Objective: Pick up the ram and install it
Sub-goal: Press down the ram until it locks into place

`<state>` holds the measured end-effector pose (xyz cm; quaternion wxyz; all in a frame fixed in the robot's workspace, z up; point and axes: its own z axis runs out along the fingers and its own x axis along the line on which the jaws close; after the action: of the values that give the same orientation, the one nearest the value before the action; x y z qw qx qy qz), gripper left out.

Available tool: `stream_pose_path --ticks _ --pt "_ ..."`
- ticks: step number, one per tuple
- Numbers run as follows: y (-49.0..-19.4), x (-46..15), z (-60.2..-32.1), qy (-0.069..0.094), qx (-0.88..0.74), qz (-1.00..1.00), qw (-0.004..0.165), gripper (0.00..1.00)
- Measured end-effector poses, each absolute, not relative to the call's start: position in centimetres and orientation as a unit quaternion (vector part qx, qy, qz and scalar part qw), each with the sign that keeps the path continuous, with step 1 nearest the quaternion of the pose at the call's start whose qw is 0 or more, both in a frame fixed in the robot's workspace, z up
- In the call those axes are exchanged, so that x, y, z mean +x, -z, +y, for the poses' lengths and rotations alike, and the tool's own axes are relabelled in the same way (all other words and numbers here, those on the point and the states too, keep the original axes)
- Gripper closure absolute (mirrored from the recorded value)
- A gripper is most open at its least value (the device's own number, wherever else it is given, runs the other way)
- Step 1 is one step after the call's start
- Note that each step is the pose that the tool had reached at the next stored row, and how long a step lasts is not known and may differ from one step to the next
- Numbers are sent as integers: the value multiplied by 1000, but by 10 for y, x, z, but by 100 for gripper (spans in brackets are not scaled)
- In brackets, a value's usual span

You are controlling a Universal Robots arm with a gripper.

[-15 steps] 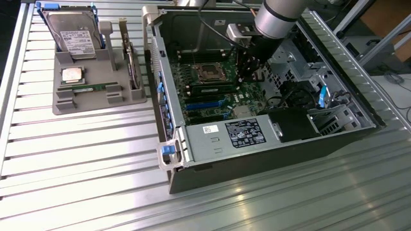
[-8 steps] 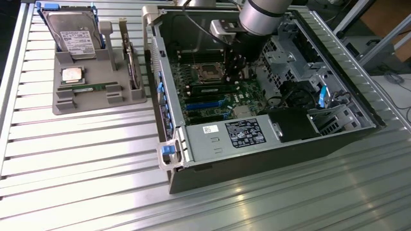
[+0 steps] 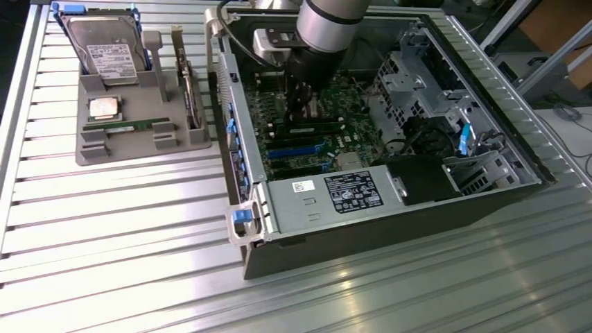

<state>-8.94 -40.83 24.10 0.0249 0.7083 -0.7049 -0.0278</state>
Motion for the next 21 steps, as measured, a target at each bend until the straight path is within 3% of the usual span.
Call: stream_pose_path --ticks 15,21 --pt "-236 -95 -408 28 708 -705 25 90" --pt "-237 -52 -408 31 708 -705 28 90"
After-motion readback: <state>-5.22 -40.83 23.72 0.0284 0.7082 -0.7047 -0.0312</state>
